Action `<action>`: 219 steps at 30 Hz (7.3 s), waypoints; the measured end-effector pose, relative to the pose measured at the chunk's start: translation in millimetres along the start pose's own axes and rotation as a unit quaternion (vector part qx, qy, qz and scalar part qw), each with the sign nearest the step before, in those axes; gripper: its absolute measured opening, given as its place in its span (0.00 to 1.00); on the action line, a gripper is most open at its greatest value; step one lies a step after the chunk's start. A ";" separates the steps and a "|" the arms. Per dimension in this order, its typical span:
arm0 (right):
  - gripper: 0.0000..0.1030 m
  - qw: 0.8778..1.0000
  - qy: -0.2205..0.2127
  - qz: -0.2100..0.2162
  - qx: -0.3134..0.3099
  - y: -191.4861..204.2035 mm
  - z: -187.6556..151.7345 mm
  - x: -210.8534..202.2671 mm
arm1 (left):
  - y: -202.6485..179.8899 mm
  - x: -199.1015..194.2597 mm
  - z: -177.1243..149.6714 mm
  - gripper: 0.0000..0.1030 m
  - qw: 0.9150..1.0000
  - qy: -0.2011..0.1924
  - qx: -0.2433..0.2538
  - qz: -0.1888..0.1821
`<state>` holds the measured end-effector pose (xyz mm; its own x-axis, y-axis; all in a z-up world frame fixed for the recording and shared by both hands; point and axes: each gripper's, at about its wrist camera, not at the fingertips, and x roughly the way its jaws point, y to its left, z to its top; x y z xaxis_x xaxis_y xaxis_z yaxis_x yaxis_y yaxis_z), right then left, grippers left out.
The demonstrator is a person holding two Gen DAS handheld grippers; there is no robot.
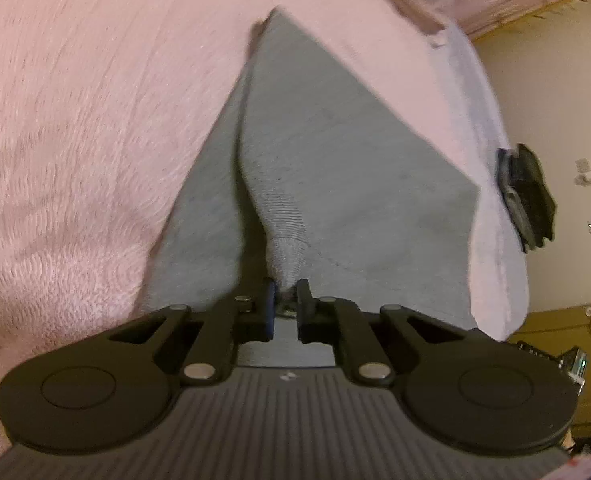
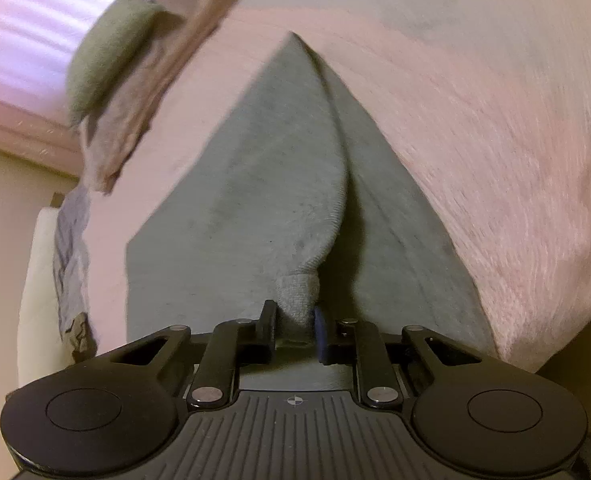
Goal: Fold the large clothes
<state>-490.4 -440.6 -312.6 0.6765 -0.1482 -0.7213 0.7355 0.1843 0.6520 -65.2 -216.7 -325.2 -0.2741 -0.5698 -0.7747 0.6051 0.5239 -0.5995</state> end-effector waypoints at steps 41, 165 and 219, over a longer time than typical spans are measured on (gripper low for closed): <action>0.57 0.985 -0.002 -0.131 -0.114 70.6 -84.8 -74.6 | -29.3 -119.2 -87.9 0.09 0.990 -0.003 0.104 0.099; 0.03 0.063 0.062 0.292 -0.952 70.0 158.5 124.1 | -390.6 126.2 -216.9 0.01 0.897 -0.155 0.011 0.414; 0.03 0.112 0.121 0.231 -0.959 57.5 144.2 128.1 | -362.7 221.0 -266.5 0.46 0.818 -0.165 0.237 0.497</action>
<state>-356.2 -589.1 -333.8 0.4340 0.2963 -0.8508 -0.8938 0.0230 -0.4479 -544.5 -363.9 -332.6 0.6989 -0.1922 -0.6889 0.6502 0.5718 0.5002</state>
